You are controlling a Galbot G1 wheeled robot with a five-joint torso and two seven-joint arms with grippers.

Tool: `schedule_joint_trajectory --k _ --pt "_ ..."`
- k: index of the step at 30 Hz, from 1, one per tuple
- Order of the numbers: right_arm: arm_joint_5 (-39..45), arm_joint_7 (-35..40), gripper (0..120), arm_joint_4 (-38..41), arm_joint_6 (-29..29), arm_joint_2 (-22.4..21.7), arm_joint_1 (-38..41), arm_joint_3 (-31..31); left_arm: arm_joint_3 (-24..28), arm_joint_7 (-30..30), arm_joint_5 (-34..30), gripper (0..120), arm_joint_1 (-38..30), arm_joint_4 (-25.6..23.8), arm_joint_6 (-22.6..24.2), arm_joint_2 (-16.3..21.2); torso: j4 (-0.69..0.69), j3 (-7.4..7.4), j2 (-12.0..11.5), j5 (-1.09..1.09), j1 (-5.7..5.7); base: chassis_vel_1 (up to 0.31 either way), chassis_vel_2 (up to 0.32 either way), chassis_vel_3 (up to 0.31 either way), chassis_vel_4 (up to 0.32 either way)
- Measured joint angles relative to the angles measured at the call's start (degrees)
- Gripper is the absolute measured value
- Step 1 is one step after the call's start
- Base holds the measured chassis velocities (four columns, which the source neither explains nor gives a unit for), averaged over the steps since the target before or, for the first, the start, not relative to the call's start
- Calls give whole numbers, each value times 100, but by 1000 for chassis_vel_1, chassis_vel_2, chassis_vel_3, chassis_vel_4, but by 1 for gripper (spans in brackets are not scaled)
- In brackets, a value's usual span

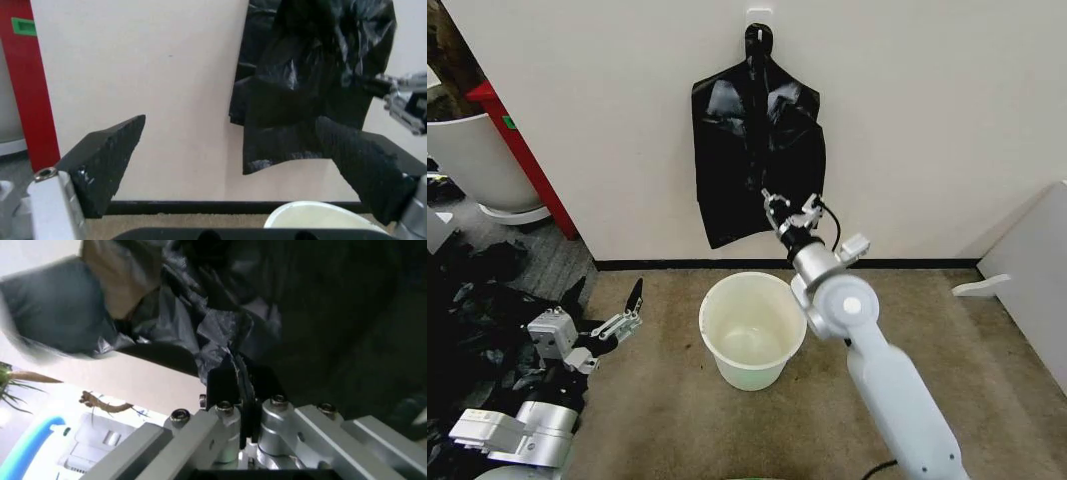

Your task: Place the garbage bag over the trash bin.

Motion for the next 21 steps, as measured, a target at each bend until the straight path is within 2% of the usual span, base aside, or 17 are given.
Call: schedule_joint_trajectory --k 21 --pt "-667 -332 0 446 9 7 -1389 141 83 68 -20 100 -107 0 -11 43 0 0 0 0 0 0 0 0 0"
